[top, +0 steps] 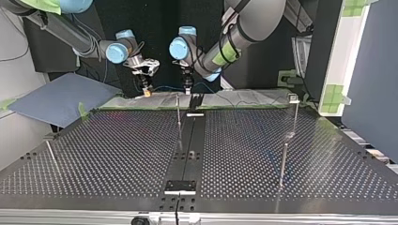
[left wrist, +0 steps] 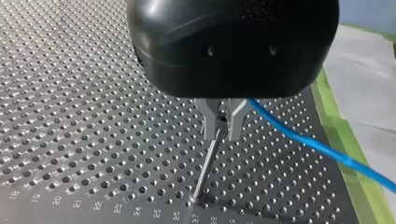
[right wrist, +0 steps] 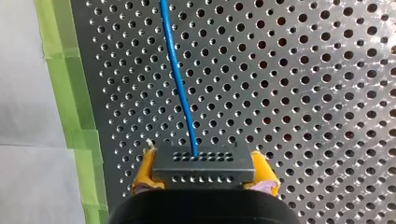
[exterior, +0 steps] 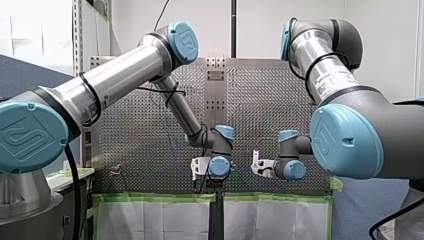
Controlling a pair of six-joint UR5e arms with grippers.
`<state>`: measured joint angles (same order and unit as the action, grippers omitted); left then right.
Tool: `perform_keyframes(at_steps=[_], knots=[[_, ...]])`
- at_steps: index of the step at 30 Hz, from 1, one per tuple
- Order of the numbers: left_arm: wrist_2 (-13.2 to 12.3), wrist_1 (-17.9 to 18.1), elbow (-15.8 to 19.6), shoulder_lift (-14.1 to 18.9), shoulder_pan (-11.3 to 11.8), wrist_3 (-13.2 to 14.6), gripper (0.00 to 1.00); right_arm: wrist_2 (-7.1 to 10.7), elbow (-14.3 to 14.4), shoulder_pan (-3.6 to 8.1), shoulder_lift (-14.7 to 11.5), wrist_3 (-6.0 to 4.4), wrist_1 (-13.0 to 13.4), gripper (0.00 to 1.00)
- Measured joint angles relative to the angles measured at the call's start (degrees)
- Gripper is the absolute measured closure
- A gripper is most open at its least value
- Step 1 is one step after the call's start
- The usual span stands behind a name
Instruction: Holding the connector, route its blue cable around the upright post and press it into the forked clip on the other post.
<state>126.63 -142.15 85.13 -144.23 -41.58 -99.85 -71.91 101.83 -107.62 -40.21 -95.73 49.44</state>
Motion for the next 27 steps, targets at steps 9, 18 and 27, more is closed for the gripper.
perform_keyframes(at_steps=[9, 18, 27], knots=[[-0.1, 0.0, 0.0, 0.0, 0.0, 0.8, 0.85, 0.0, 0.0, 0.06, 0.0, 0.08, 0.0, 1.0], [-1.3, 0.4, 0.0, -0.7, 0.0, 1.7, 0.85, -0.43, -0.1, 0.99, 0.0, -0.02, 0.0, 1.0], [-2.8, 0.9, -0.8, -1.3, 0.5, 1.5, 0.85, -1.99, -0.1, 1.86, 0.0, -0.02, 0.0, 1.0]])
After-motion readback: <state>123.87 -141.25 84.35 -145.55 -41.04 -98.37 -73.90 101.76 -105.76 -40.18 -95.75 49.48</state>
